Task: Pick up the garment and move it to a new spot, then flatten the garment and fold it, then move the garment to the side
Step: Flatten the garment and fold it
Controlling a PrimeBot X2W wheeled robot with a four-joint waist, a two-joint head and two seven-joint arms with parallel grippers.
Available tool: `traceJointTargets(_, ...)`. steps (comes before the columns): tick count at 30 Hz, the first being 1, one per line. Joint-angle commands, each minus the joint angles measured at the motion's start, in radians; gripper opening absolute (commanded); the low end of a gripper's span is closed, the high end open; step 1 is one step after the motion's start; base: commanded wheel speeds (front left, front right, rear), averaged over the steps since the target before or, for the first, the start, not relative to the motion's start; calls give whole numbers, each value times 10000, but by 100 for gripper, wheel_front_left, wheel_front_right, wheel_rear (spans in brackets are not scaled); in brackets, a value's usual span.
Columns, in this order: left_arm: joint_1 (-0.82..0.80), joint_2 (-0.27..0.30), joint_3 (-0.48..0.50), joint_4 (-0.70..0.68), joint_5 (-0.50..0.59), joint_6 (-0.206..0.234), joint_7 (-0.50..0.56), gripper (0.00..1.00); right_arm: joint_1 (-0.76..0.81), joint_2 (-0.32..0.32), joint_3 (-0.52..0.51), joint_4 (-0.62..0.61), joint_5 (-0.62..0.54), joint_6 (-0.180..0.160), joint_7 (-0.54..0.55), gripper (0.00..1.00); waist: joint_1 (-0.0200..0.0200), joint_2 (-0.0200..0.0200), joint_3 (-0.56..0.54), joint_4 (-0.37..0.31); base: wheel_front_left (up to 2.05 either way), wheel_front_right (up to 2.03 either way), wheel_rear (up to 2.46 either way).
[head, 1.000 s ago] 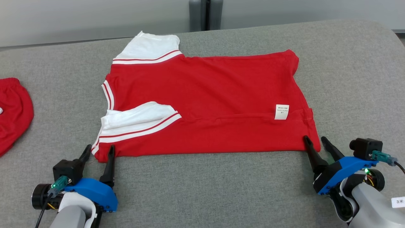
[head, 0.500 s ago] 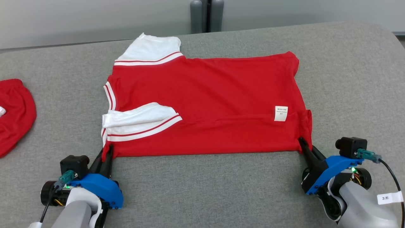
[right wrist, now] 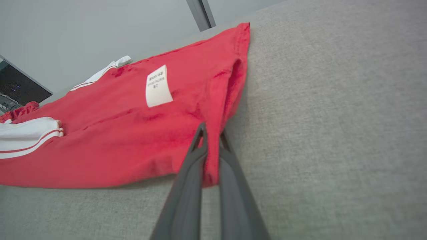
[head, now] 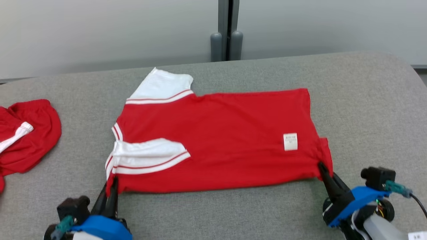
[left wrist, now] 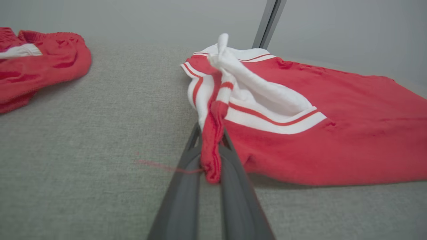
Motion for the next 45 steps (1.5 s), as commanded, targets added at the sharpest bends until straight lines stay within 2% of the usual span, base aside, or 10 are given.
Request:
traceJointTargets(1,413,-48,181,-357,64,113,-3,0,420,-90,-169,-259,-35,5,-47,0,1,1,-119,17,0,0,0)
traceJointTargets(10,2494,-413,663,-2134,216,470,-13,0,2429,-272,-885,-1519,-212,5,-5,0,1,1,-320,187,0,0,0)
traceJointTargets(16,2941,-473,652,-2425,251,535,-13,0,2958,-295,-1164,-1787,-277,3,472,0,1,1,-216,217,0,0,0)
traceJointTargets(17,2919,-477,645,-2415,291,577,-13,45,2961,-296,-1155,-1779,-417,3,562,38,1,1,-208,212,0,0,0)
traceJointTargets(18,2862,-500,673,-2446,333,614,-13,93,2919,-286,-1196,-1780,-543,3,558,64,1,1,-204,204,0,0,0)
traceJointTargets(19,2806,-518,712,-2454,373,646,-13,100,2881,-256,-1240,-1752,-667,3,551,100,1,1,-215,197,0,0,0)
traceJointTargets(25,2617,-708,1117,-3012,895,641,-13,100,2539,-163,-1833,-1915,-1372,5,257,100,1,1,-409,115,0,0,0)
traceJointTargets(31,2460,-1131,2052,-3961,1570,515,-12,100,2222,137,-2595,-2635,-2326,5,-10,100,1,1,-610,14,0,0,0)
traceJointTargets(38,2422,-1577,2876,-4780,2383,372,-13,100,2502,1082,-3760,-4344,-3640,5,-43,100,1,1,-855,-14,0,0,0)
traceJointTargets(45,2332,-1725,3224,-4836,3057,213,-13,100,3085,1851,-4183,-4968,-4847,5,-41,100,1,1,-1169,124,0,0,0)
